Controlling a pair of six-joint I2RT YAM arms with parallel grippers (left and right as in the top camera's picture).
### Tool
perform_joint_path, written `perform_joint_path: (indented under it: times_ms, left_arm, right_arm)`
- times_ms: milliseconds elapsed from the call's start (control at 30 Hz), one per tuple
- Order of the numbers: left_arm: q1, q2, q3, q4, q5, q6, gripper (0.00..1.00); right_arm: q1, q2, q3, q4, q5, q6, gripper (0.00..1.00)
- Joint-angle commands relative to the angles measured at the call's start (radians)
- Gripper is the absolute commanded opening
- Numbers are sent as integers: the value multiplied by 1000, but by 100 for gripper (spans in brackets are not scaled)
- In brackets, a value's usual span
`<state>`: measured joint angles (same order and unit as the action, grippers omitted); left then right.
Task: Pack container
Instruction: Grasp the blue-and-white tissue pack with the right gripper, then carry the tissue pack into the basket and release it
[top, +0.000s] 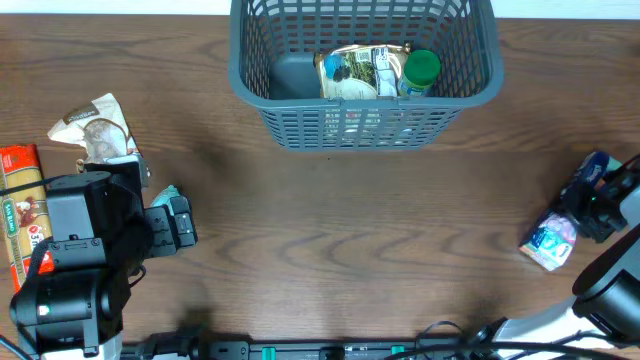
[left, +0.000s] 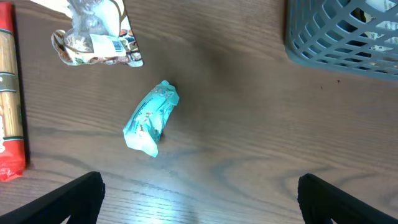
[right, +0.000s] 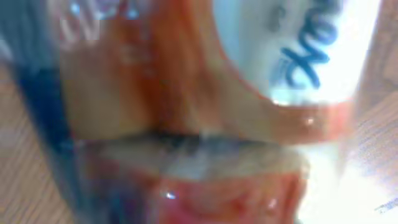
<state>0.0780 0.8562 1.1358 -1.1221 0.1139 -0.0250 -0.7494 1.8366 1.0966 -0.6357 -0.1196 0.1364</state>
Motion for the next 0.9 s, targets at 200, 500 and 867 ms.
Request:
perform_joint_path:
  times_ms: [200, 500, 867]
  left_arm:
    - [5, -2, 21, -3, 6, 13, 98]
    - [5, -2, 21, -3, 6, 13, 98]
    - [5, -2, 21, -7, 6, 14, 98]
  right_arm:
    - [72, -79, 200, -198, -72, -2, 1]
    - [254, -169, 672, -473, -43, -29, 1]
    - [612, -169, 1122, -513, -43, -167, 1]
